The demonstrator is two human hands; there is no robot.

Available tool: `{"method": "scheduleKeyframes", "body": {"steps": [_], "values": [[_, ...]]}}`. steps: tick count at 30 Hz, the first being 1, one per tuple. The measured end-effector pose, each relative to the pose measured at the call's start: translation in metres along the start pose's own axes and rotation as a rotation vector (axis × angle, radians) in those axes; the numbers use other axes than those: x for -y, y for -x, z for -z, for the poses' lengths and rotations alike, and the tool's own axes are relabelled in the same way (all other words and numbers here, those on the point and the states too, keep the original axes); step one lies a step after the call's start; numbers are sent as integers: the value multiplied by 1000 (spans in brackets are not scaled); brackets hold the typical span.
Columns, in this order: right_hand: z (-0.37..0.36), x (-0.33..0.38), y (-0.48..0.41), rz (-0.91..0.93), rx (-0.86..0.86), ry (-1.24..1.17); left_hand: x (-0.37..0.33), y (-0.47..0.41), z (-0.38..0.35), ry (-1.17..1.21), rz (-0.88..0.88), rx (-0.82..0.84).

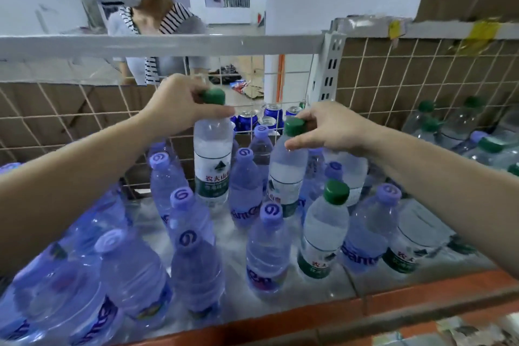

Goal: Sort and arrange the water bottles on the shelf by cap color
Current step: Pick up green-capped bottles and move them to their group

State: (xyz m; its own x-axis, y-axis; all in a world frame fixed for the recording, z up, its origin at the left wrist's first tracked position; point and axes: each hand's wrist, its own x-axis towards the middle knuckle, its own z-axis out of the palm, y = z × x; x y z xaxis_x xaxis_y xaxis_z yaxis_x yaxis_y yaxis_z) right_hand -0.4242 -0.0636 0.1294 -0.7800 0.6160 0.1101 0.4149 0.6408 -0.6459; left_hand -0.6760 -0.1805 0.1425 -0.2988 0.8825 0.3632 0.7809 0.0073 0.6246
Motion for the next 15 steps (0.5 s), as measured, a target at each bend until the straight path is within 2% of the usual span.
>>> {"method": "scheduleKeyframes", "body": {"steps": [3, 7, 9, 15], "values": [[37, 4, 3, 68, -114, -237, -41, -12, 7, 157, -69, -49], [83, 7, 7, 219, -326, -421, -96, -29, 3, 408, -142, -91], [104, 10, 10, 285, -412, -554, -122, -37, -1, 449, -155, -117], [144, 26, 37, 372, -560, -566, -196, -34, -33, 476, -259, -86]]}}
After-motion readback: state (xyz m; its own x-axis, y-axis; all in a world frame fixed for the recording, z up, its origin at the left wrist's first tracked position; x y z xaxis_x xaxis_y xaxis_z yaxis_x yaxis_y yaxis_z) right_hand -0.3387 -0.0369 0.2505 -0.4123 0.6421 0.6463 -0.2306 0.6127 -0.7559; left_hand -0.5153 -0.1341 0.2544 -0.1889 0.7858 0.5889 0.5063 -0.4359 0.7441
